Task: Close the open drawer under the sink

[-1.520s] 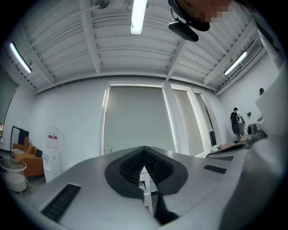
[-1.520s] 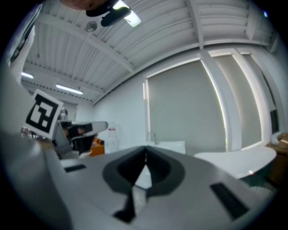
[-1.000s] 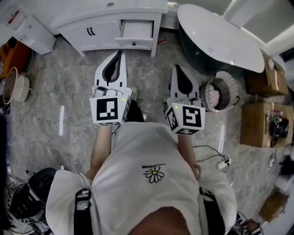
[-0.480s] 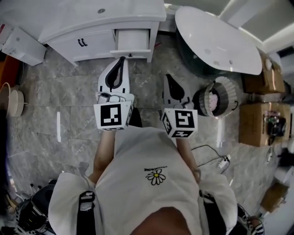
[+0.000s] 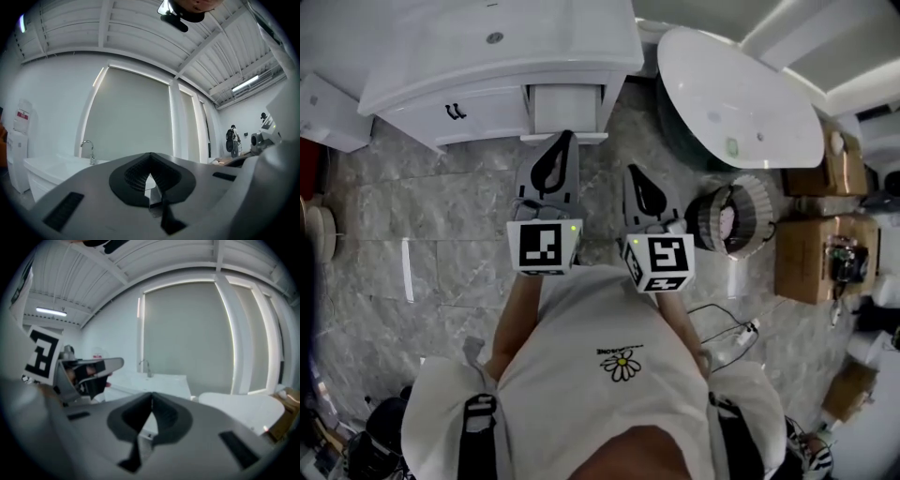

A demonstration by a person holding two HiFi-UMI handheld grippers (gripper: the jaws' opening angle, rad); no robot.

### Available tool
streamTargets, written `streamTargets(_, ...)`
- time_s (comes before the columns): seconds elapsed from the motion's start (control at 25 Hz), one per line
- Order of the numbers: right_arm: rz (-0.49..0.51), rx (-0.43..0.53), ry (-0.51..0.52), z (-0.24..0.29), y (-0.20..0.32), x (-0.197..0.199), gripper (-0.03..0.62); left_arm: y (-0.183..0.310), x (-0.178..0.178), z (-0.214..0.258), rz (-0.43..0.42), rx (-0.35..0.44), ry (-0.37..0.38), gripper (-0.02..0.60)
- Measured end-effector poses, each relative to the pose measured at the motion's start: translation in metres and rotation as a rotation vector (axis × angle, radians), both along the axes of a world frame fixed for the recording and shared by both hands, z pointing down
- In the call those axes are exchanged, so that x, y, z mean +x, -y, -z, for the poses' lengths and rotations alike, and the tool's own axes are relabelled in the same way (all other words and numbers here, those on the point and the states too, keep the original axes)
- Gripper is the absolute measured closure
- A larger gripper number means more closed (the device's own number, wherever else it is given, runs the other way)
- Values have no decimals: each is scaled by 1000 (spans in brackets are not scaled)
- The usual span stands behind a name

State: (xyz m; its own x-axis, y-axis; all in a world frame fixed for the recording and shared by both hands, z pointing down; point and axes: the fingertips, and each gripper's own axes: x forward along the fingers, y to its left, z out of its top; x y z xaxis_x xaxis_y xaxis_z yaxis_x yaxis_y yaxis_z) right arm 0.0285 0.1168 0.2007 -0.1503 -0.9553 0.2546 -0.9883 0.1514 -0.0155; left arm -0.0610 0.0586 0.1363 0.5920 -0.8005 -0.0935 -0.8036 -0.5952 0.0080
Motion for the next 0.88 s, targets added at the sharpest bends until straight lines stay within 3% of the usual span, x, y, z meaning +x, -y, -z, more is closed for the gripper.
streamTargets(0.16, -28, -9, 37, -1, 43, -4, 565, 37, 0, -5, -32, -41, -34, 560)
streamTargets(0.36, -79, -46, 35, -12, 84, 0, 565, 82, 2, -19, -96, -77, -11, 560)
streamTargets(0.56, -119, -59, 30, -14, 98, 17, 565, 117, -21, -10, 39, -70, -92, 560)
streamTargets(0.88, -26, 55, -71, 15, 141, 24, 565, 138, -15, 1, 154, -9, -39, 560)
